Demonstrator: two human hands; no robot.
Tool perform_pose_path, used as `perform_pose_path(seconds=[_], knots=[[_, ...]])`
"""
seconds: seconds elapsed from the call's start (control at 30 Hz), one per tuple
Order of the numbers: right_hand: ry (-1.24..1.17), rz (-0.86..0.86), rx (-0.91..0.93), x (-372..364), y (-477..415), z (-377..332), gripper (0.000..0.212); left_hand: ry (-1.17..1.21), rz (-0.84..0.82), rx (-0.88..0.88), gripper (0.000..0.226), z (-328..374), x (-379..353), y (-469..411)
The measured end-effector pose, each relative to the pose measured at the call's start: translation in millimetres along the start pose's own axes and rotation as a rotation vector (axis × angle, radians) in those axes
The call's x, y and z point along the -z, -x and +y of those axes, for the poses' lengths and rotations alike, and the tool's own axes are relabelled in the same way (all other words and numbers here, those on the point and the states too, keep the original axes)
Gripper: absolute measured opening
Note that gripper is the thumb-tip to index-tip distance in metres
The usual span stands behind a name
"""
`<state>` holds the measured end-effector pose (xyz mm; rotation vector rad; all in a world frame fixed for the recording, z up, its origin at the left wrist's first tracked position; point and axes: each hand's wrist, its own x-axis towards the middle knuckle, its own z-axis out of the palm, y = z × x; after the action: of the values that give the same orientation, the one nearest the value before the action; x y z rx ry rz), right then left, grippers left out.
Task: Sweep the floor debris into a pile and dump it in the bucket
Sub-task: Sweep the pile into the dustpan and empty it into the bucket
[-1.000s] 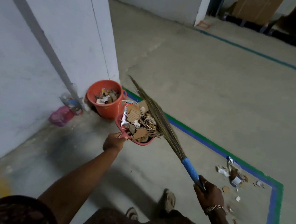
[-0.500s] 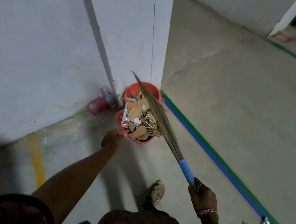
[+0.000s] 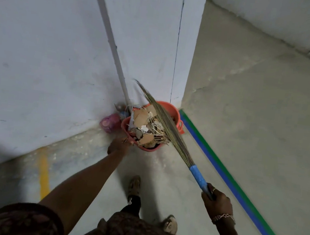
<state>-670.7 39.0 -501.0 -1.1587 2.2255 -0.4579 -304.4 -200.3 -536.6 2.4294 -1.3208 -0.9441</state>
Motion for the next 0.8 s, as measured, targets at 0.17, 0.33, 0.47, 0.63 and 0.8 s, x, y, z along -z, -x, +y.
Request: perform_pose_path(seconds=[0.17,0.33,0.47,0.63,0.8], knots=[[-0.014,0.002,-0.046,-10,-45,-36,0.044,-0.026,-0.048,-0.023,0.064,31,-1,-52],[-0.01,0.032,-0.098,-38,-88,-83,0.044,0.013,-0.109,-0.08,0.066,43,-23,-157],[0.006,0.019,-0.151,-58,-120,-124,0.043,0.038,-0.168,-0.19,0.062,83,-1,-178],[0.019,0.001,-0.19,-77,-157,-164,0.041,0.017,-0.209,-0.224,0.056,110,-4,-225],[0.008,-0.035,-0.218,-100,-196,-168,0.04,-0.055,-0.232,-0.176,0.05,120,-36,-276]])
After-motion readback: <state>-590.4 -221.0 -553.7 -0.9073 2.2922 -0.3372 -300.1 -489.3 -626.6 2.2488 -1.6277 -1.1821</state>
